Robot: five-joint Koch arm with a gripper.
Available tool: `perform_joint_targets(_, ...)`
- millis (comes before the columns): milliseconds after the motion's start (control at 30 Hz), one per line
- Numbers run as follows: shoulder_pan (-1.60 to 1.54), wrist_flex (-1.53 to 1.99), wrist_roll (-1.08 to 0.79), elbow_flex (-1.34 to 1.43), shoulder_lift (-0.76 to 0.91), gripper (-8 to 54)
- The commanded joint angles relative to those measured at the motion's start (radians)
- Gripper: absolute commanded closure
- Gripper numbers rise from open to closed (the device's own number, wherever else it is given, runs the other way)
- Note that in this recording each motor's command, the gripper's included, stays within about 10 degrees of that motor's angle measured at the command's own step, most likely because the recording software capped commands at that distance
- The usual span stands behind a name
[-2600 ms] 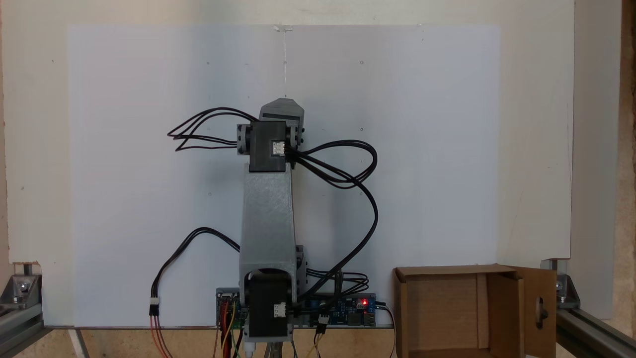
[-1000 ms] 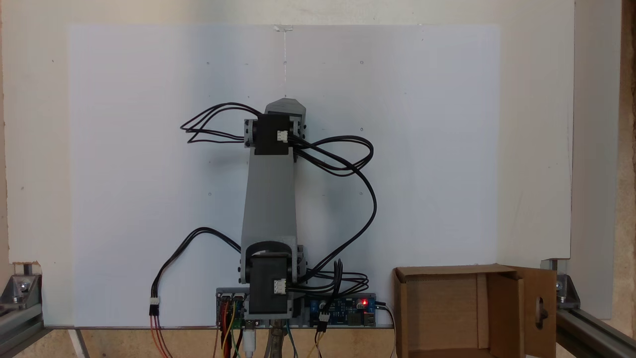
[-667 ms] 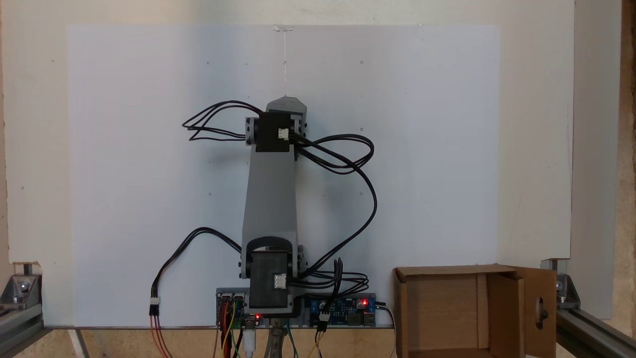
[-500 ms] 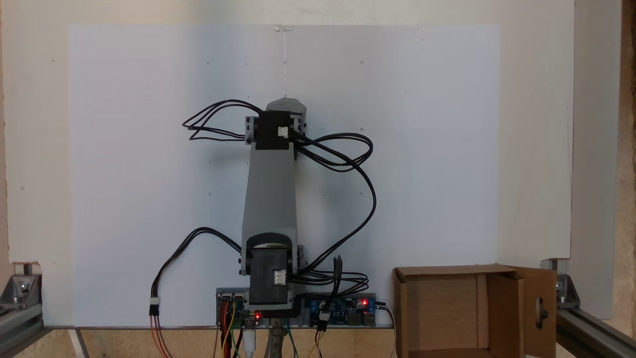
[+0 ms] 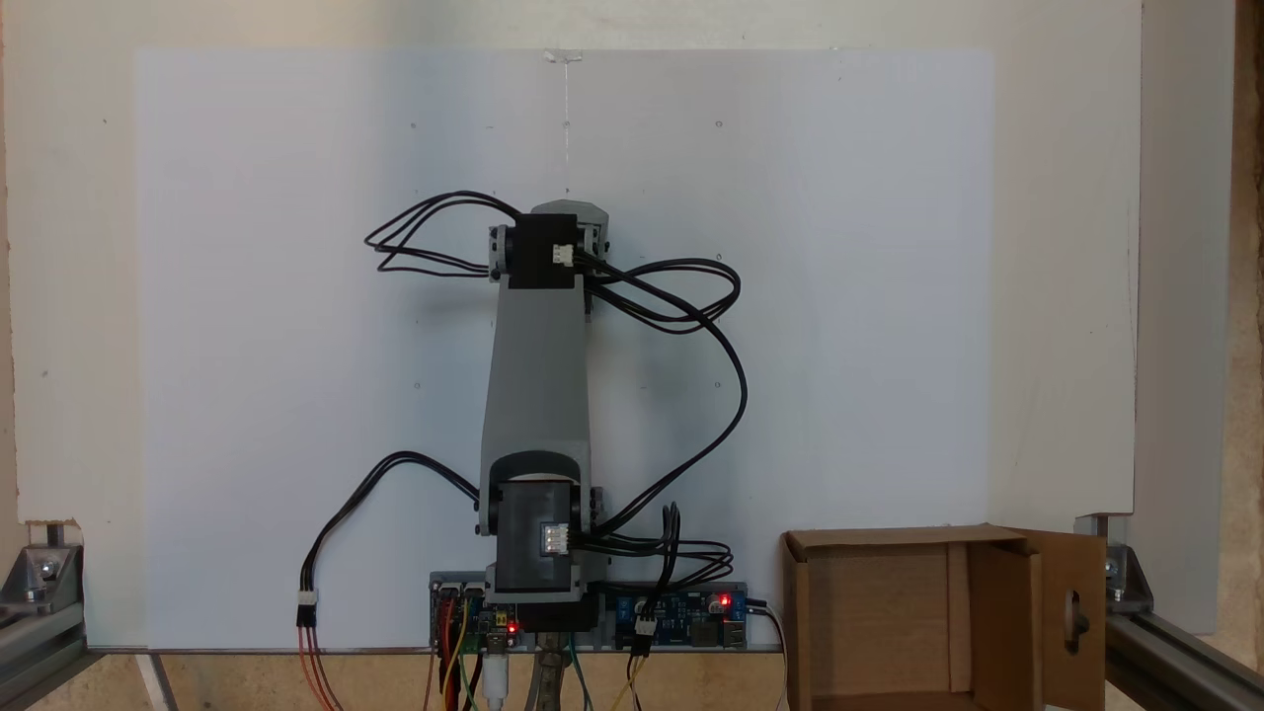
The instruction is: Grasp a green dice and put it in the bin.
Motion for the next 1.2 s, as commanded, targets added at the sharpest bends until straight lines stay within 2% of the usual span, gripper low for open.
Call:
perform_joint_targets(0,-0.002,-0.035,0.031,-0.011,-0.002,6.0)
perform_joint_targets(667,0.029,-0.058,0.017,-0.011,0.000,6.7)
perform_joint_targets(700,0.028,-0.057,0.017,-0.012,0.000,7.6)
perform_joint_targets(800,0.028,-0.055,0.017,-0.012,0.002,15.4)
perform_joint_targets(900,0.025,-0.044,0.018,-0.011,0.002,17.1)
perform_joint_targets(1067,0.026,-0.015,0.020,-0.011,0.015,32.8)
perform_joint_targets(1167,0.023,0.012,0.023,-0.011,0.031,33.9)
